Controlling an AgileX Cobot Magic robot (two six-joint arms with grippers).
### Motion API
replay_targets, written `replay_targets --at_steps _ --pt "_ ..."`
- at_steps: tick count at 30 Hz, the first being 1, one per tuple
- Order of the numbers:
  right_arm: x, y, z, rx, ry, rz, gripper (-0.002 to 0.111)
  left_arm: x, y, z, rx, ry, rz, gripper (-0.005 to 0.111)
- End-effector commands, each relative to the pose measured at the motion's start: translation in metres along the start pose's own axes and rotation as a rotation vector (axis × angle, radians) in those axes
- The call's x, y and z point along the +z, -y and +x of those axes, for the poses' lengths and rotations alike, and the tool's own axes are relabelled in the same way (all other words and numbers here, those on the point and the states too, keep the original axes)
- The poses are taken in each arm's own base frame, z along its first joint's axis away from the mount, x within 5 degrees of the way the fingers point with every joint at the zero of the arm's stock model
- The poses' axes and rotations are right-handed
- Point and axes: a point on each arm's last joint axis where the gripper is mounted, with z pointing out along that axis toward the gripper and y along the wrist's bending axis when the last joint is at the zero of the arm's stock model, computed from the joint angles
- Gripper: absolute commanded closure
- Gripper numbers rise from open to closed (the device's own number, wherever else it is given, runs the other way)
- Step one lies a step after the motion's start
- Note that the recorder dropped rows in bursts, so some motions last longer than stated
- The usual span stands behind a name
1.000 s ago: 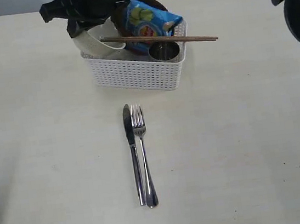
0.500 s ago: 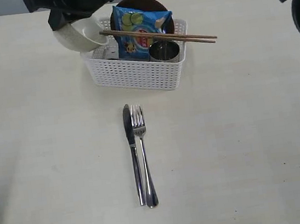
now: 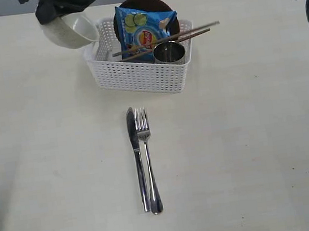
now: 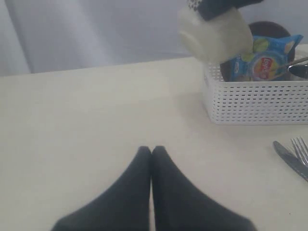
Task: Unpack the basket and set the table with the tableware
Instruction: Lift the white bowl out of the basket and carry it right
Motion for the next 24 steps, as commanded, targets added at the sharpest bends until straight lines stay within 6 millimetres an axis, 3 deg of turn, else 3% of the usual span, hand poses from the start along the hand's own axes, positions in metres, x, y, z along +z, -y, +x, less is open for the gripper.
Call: replay_targets --at_steps 1,7,11,21,24 --pt "-0.008 -0.009 -0.011 -0.01 0.082 -0.055 0.109 0.0 0.0 0.0 -0.003 0.005 -0.002 0.107" --pt "-0.013 -0.013 -0.013 -0.029 0.089 -0.068 0.109 0.0 0.0 0.0 -0.003 0.005 -0.002 0.107" --pt "-0.031 -0.015 -0.015 -0.137 0.04 0.04 0.109 0.0 0.0 0.0 -0.003 0.005 -0.002 0.107" --pt "-0.08 -0.026 0.01 -0.243 -0.366 0.373 0.109 0.0 0.0 0.0 -0.003 0.005 -0.002 0.107" --pt "-0.088 -0.031 0.018 -0.257 -0.406 0.47 0.109 0.0 0.0 0.0 -0.003 0.005 -0.002 0.107"
